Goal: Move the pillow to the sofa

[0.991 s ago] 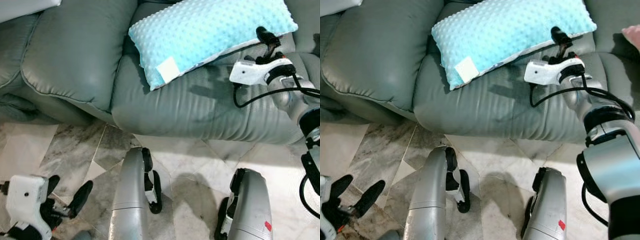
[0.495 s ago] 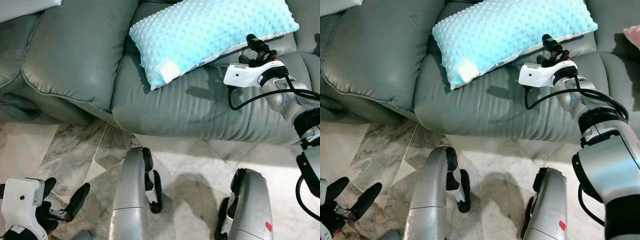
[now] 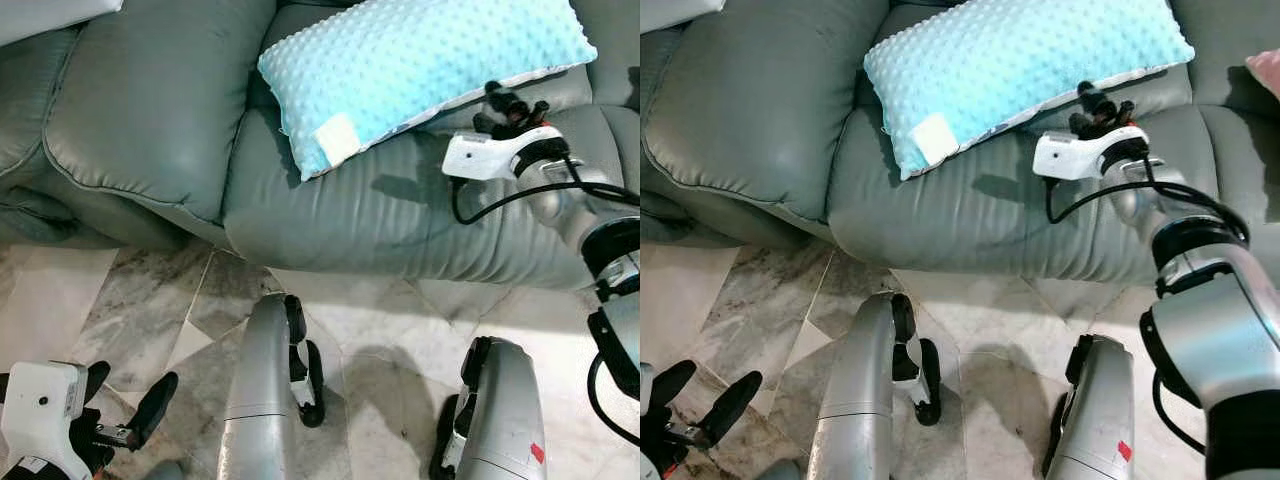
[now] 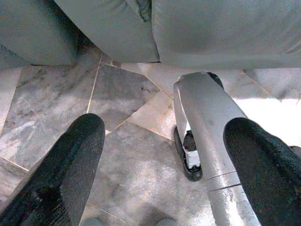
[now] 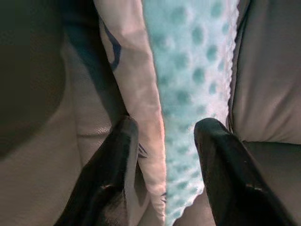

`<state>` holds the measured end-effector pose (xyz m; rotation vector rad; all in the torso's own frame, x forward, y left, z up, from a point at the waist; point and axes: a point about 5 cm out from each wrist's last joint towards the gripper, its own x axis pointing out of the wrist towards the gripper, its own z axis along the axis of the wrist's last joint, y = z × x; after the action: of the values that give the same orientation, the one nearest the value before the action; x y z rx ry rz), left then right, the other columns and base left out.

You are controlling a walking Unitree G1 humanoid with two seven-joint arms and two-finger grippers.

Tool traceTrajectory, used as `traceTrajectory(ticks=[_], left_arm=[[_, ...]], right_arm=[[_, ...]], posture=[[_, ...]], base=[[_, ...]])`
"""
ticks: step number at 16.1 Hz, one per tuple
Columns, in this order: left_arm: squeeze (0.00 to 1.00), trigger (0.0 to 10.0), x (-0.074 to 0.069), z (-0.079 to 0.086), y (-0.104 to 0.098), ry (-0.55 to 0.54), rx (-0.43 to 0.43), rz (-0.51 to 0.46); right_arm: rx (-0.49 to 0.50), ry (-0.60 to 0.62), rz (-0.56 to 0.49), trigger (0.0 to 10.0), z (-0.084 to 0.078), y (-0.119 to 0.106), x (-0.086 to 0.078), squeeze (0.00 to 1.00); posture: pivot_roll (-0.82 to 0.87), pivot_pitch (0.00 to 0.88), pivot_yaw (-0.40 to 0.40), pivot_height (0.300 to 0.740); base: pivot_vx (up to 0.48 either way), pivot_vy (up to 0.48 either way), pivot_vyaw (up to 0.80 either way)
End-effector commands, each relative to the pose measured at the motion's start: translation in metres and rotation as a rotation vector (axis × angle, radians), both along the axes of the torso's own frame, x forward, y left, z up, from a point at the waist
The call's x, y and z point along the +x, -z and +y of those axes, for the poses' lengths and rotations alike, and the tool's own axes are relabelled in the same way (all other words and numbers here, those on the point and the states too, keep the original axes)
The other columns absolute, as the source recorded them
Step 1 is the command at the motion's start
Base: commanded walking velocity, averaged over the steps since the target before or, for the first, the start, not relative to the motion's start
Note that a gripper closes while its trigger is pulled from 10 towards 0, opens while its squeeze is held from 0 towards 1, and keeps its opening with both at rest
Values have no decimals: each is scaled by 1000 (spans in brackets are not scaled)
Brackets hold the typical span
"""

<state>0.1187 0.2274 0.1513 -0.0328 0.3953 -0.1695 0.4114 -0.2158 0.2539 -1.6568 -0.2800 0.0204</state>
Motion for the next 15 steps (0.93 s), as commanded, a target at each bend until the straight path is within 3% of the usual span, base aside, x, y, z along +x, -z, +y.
traceTrajectory(ticks=[1, 10, 13, 15], left_arm=[[0, 10000, -5, 7, 0, -28, 35, 24], [0, 10000, -1, 4, 4, -31, 31, 18], [0, 10000, 11, -1, 10, -38, 11, -10], [0, 10000, 23, -7, 11, -44, -12, -50]], right_arm=[[-2, -9, 36, 0, 3, 10, -1, 0], [-3, -23, 51, 0, 8, 15, 0, 0], [42, -18, 67, 0, 5, 22, -2, 0], [138, -7, 62, 0, 2, 23, -3, 0]], posture=[[210, 433, 227, 548], [200, 423, 217, 548], [184, 390, 192, 548], [175, 369, 171, 548]], base=[[0, 0, 0], [0, 0, 0], [0, 0, 0], [0, 0, 0]])
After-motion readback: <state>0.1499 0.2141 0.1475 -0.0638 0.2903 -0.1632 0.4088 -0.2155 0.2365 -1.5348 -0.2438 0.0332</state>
